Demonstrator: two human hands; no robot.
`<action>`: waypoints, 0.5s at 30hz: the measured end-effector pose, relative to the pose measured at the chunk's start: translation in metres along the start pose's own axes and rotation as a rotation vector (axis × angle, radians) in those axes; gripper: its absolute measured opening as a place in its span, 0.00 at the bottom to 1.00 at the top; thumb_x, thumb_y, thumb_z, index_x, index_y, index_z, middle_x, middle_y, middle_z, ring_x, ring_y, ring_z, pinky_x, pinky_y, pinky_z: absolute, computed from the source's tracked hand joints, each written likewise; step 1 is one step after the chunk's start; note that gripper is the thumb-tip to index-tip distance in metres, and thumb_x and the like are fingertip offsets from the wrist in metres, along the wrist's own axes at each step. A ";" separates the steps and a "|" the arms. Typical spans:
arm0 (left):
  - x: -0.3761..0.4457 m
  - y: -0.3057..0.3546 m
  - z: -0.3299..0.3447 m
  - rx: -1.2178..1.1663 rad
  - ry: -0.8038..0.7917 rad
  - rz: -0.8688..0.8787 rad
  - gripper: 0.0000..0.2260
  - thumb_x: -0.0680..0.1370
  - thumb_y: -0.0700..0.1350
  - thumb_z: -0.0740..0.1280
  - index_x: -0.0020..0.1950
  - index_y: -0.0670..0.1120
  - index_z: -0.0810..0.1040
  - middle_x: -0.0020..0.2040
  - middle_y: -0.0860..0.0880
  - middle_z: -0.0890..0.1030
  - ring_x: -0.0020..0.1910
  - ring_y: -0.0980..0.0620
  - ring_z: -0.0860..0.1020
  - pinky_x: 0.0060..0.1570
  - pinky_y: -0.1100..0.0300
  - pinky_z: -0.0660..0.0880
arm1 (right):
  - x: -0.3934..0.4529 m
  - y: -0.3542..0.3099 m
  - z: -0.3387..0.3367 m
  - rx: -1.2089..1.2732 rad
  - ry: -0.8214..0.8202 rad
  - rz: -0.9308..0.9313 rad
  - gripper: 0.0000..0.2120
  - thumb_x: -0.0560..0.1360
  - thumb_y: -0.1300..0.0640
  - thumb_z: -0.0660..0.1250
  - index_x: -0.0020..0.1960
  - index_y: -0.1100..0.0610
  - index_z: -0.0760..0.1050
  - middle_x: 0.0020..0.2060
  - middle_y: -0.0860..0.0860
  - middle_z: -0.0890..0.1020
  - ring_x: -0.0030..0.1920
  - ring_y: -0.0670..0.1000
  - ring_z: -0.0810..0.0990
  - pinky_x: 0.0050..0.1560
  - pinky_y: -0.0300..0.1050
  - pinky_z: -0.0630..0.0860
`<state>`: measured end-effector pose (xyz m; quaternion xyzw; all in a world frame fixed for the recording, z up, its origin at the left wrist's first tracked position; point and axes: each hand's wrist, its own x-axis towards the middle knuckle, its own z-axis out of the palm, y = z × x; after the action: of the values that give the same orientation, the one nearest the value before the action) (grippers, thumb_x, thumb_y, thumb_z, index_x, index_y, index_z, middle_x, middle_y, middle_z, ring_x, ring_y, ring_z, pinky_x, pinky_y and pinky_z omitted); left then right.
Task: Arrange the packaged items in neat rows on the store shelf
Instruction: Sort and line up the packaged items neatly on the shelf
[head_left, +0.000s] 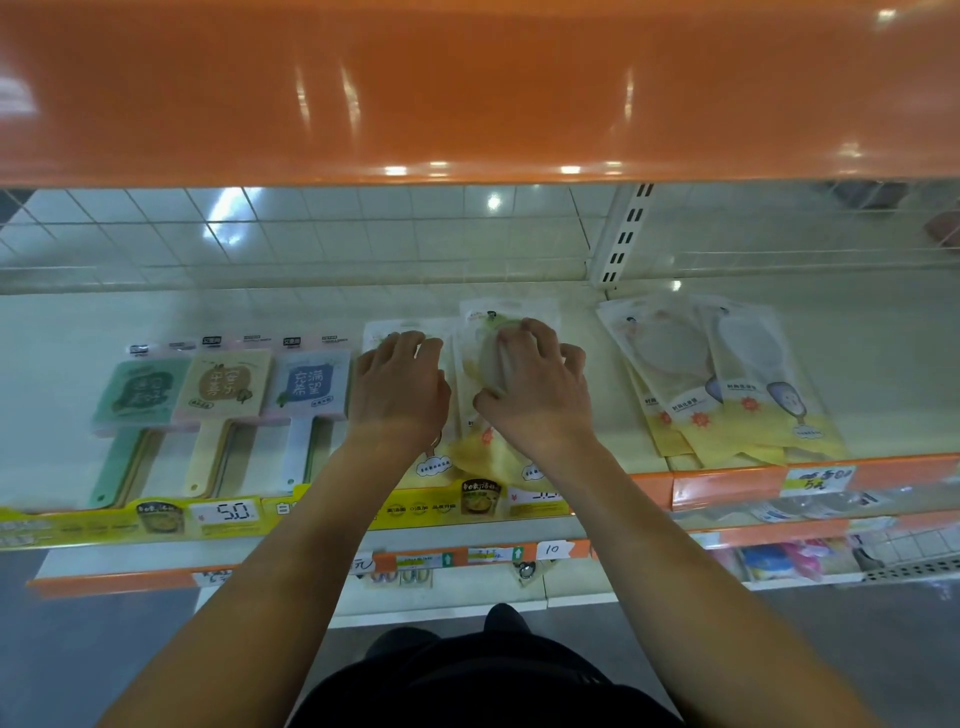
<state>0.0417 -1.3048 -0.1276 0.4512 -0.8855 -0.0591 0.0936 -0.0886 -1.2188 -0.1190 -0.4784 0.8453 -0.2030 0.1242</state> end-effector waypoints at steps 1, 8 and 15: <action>0.000 -0.001 0.000 0.004 -0.002 -0.007 0.18 0.79 0.47 0.60 0.69 0.47 0.69 0.69 0.49 0.70 0.70 0.48 0.65 0.65 0.52 0.62 | 0.000 -0.002 0.000 0.007 0.002 -0.001 0.30 0.69 0.47 0.69 0.67 0.48 0.64 0.71 0.46 0.60 0.68 0.64 0.59 0.63 0.53 0.68; -0.006 -0.023 -0.005 -0.004 0.028 -0.074 0.17 0.79 0.45 0.60 0.68 0.46 0.71 0.68 0.47 0.71 0.69 0.46 0.67 0.64 0.50 0.63 | 0.002 -0.023 0.006 0.028 -0.001 -0.022 0.29 0.69 0.47 0.68 0.67 0.49 0.65 0.70 0.47 0.61 0.67 0.64 0.60 0.63 0.53 0.68; -0.013 -0.057 -0.013 -0.017 0.050 -0.142 0.16 0.78 0.45 0.60 0.66 0.47 0.73 0.67 0.47 0.73 0.66 0.45 0.70 0.62 0.49 0.64 | 0.009 -0.057 0.029 -0.008 -0.028 -0.067 0.28 0.68 0.46 0.68 0.65 0.51 0.66 0.70 0.51 0.60 0.65 0.65 0.64 0.63 0.56 0.65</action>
<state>0.0969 -1.3279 -0.1275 0.5133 -0.8482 -0.0618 0.1150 -0.0382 -1.2589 -0.1191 -0.5098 0.8278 -0.1967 0.1273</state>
